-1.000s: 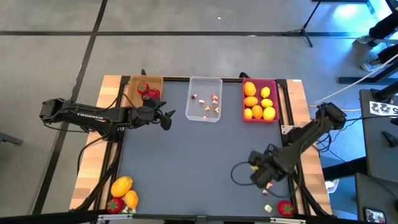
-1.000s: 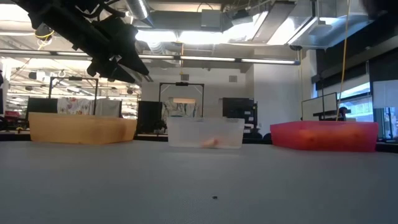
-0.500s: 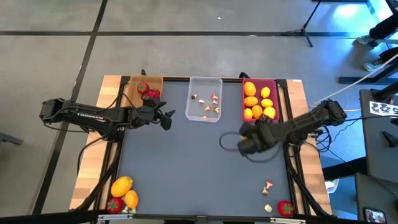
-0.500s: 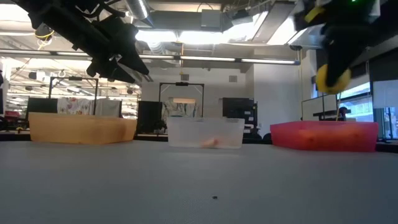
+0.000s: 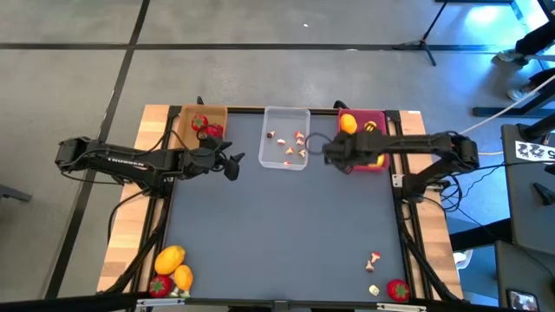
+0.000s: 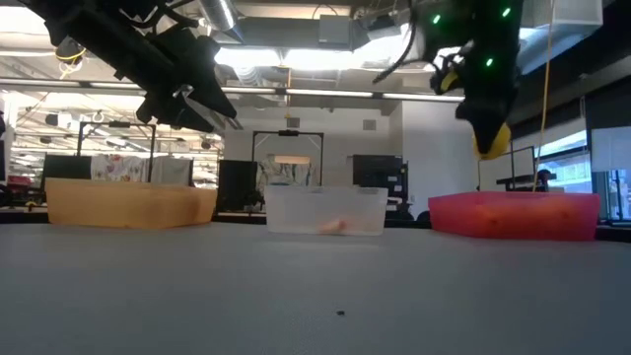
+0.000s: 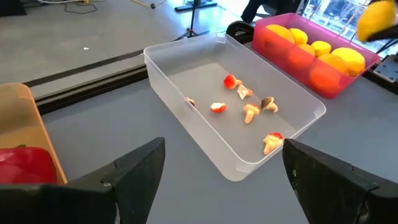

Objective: Sort produce into baskets
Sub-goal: Put the lemon into the pink bin, then put the mushroom into the transparent bin

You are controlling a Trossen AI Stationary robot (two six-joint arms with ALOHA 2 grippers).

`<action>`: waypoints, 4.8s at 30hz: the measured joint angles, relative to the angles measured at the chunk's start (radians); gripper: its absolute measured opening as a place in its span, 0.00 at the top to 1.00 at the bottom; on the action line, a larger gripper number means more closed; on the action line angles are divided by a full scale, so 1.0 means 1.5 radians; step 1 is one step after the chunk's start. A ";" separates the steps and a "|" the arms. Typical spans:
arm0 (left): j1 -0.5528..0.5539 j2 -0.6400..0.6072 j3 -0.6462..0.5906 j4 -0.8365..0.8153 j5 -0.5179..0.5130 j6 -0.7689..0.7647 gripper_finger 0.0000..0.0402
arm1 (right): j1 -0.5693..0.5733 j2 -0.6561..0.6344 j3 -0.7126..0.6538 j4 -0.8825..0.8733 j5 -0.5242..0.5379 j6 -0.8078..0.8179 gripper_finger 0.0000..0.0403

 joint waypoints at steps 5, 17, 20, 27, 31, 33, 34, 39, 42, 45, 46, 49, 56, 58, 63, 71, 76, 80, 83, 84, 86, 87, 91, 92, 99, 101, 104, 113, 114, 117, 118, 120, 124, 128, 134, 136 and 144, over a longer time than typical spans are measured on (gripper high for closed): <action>0.000 0.000 0.000 0.000 0.000 0.000 0.21 | -0.102 0.000 -0.035 0.076 0.000 -0.089 0.33; 0.000 0.000 0.000 0.000 0.000 0.000 0.21 | -0.285 0.000 -0.100 0.248 -0.005 -0.236 0.33; 0.000 0.000 0.000 0.000 0.000 0.000 0.21 | -0.318 0.000 -0.113 0.275 -0.018 -0.262 0.33; 0.000 0.000 0.000 0.000 0.000 0.000 0.21 | -0.362 0.000 -0.136 0.329 -0.045 -0.283 0.27; 0.000 0.000 0.000 0.000 0.000 0.000 0.21 | -0.370 0.000 -0.138 0.339 -0.045 -0.284 0.20; 0.000 0.000 0.000 0.000 0.000 0.000 0.21 | -0.369 0.000 -0.138 0.340 -0.045 -0.284 0.17; 0.000 0.000 0.000 0.000 0.000 0.000 0.21 | -0.368 0.000 -0.138 0.339 -0.045 -0.284 0.15; 0.000 0.000 0.000 0.000 0.000 0.000 0.21 | -0.368 0.000 -0.138 0.337 -0.045 -0.286 0.08; 0.000 0.000 0.000 0.000 0.000 0.000 0.21 | -0.367 0.000 -0.137 0.333 -0.045 -0.298 0.06; 0.000 0.000 0.000 0.000 0.000 0.000 0.21 | -0.349 0.000 -0.120 0.297 -0.045 -0.299 0.06; 0.000 0.000 0.000 0.000 0.000 0.000 0.21 | -0.339 -0.001 -0.112 0.285 -0.045 -0.298 0.06; 0.000 0.000 0.000 0.000 0.000 0.000 0.21 | -0.299 -0.012 -0.087 0.242 -0.047 -0.280 0.06; 0.000 0.000 0.000 0.000 0.000 0.000 0.21 | -0.177 -0.058 -0.043 0.151 -0.107 -0.213 0.06; 0.000 0.000 0.000 -0.001 0.000 0.000 0.21 | -0.142 -0.074 -0.040 0.131 -0.141 -0.186 0.05; 0.000 0.000 0.000 -0.001 0.000 0.000 0.21 | -0.050 -0.108 -0.040 0.082 -0.252 -0.101 0.05; 0.000 0.000 0.000 -0.001 0.000 0.000 0.21 | 0.125 -0.128 -0.040 0.072 -0.362 0.031 0.05; 0.000 0.000 0.000 0.000 0.000 0.000 0.21 | 0.223 -0.126 -0.040 0.074 -0.404 0.123 0.05; 0.000 0.000 0.000 -0.001 0.000 0.000 0.21 | 0.298 -0.126 -0.040 0.073 -0.418 0.226 0.05; 0.000 0.000 0.000 -0.001 0.000 0.000 0.21 | 0.351 -0.127 -0.054 0.092 -0.446 0.292 0.05; 0.000 0.000 0.000 -0.001 0.000 0.000 0.21 | 0.366 -0.126 -0.061 0.100 -0.465 0.312 0.05; 0.000 0.000 0.000 -0.001 0.000 0.000 0.21 | 0.398 -0.126 -0.075 0.120 -0.487 0.360 0.05; 0.000 0.000 0.000 -0.001 0.000 0.000 0.21 | 0.413 -0.126 -0.084 0.129 -0.494 0.386 0.05; 0.000 0.000 0.000 0.000 0.000 0.000 0.21 | 0.469 -0.126 -0.121 0.161 -0.517 0.487 0.05; 0.000 0.000 0.000 0.000 0.000 0.000 0.21 | 0.482 -0.126 -0.131 0.168 -0.524 0.510 0.06; 0.000 0.000 0.000 0.000 0.000 0.000 0.21 | 0.548 -0.126 -0.211 0.282 -0.580 0.624 0.19; 0.000 0.000 0.000 0.001 0.000 0.000 0.21 | 0.563 -0.126 -0.236 0.331 -0.586 0.650 0.26; 0.000 0.000 0.000 0.001 0.000 -0.002 0.21 | 0.584 -0.126 -0.273 0.385 -0.590 0.691 0.34; 0.000 0.000 0.000 0.002 0.000 -0.003 0.21 | 0.643 -0.126 -0.349 0.494 -0.604 0.801 0.48; 0.000 0.000 0.000 0.002 0.000 -0.003 0.21 | 0.647 -0.126 -0.353 0.502 -0.604 0.807 0.49; 0.000 0.000 0.000 0.002 0.000 -0.004 0.21 | 0.655 -0.126 -0.367 0.530 -0.602 0.823 0.52; 0.000 0.000 0.000 0.002 0.000 -0.004 0.21 | 0.655 -0.126 -0.372 0.534 -0.598 0.823 0.53; 0.000 0.000 0.000 0.001 0.000 -0.004 0.21 | 0.655 -0.124 -0.381 0.555 -0.597 0.823 0.56; 0.000 0.000 0.000 0.000 0.000 -0.004 0.21 | 0.653 -0.114 -0.388 0.569 -0.596 0.822 0.63; 0.000 0.000 0.000 -0.001 0.000 0.006 0.21 | 0.654 -0.091 -0.388 0.584 -0.610 0.813 0.71; 0.000 0.000 0.000 0.000 0.000 0.008 0.21 | 0.653 -0.071 -0.388 0.614 -0.628 0.764 0.82; 0.000 0.000 0.000 -0.001 0.000 0.008 0.21 | 0.653 -0.071 -0.388 0.617 -0.625 0.759 0.86; 0.000 0.000 0.000 0.000 0.000 0.007 0.21 | 0.627 -0.090 -0.370 0.616 -0.604 0.704 0.92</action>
